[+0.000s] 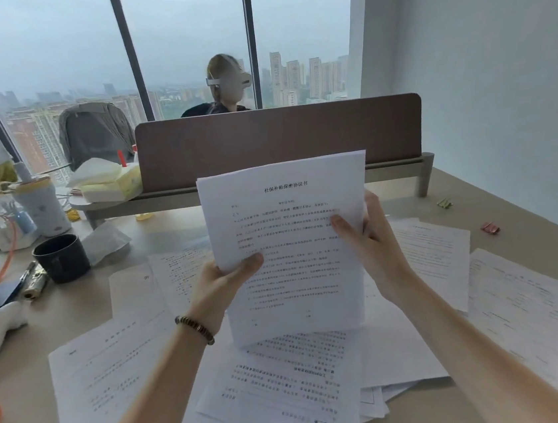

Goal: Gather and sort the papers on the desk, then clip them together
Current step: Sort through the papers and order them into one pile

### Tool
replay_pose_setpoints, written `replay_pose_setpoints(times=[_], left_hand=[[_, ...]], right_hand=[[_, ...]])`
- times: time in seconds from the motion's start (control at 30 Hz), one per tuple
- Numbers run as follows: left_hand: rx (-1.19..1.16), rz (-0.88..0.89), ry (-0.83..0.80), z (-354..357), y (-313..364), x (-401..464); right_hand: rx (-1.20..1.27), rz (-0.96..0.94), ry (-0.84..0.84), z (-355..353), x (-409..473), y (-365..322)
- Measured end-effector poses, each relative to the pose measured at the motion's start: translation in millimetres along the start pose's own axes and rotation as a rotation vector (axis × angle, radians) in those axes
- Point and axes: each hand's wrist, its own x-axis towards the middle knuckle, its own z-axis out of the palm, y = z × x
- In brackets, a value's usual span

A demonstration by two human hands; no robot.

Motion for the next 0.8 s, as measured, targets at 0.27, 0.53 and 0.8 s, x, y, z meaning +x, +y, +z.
replay_pose_setpoints(times=[0.27, 0.53, 0.8], left_hand=[[-0.058, 0.005, -0.006, 5, -4, 2], [0.112, -0.068, -0.028, 4, -2, 16], [0.174, -0.322, 0.062, -5, -27, 32]], right_hand=[[-0.022, 0.077, 0.009, 5, -10, 27], [-0.362, 0.173, -0.036, 2, -6, 34], [-1.229, 0.511, 0.045, -56, -2, 56]])
